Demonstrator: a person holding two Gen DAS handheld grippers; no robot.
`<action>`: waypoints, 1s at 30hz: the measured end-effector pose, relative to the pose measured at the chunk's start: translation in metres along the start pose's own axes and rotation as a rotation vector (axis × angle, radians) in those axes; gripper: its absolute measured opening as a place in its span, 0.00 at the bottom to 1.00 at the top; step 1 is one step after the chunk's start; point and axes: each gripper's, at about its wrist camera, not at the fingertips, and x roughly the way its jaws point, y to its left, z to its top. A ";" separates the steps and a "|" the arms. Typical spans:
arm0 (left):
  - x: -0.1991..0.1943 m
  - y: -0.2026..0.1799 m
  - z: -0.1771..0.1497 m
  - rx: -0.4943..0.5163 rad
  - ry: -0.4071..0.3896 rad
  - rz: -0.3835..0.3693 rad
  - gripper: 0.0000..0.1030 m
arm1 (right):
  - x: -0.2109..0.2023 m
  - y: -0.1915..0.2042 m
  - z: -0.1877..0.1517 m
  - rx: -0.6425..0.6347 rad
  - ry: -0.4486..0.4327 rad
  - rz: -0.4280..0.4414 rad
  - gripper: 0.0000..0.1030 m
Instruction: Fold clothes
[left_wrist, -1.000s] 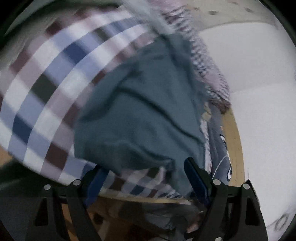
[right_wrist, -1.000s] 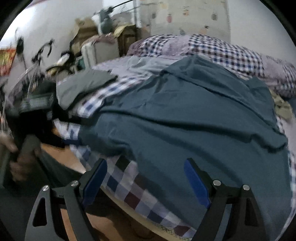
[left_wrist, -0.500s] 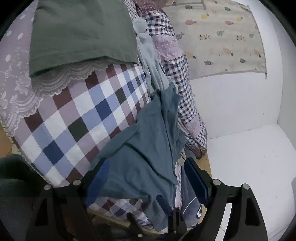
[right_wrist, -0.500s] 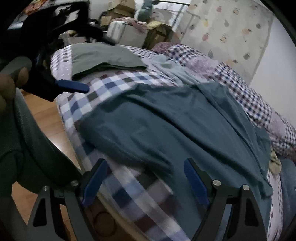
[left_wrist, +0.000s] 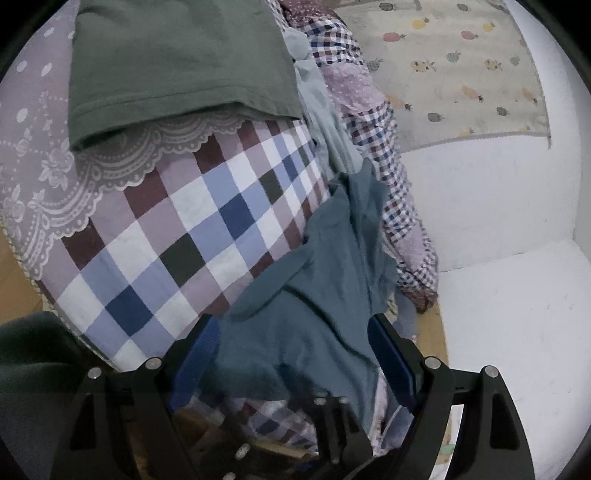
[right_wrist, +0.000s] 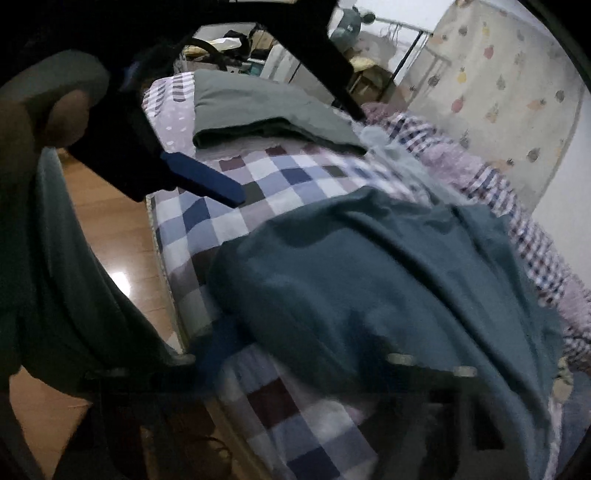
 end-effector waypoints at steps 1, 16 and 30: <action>0.000 0.001 0.000 0.002 0.000 0.007 0.83 | 0.001 -0.008 0.001 0.046 0.003 0.036 0.20; 0.023 -0.011 -0.016 0.126 0.022 0.258 0.83 | -0.015 -0.128 -0.022 0.695 -0.090 0.424 0.13; 0.032 -0.002 -0.019 0.080 0.147 0.123 0.82 | -0.023 -0.083 -0.009 0.398 -0.060 0.303 0.49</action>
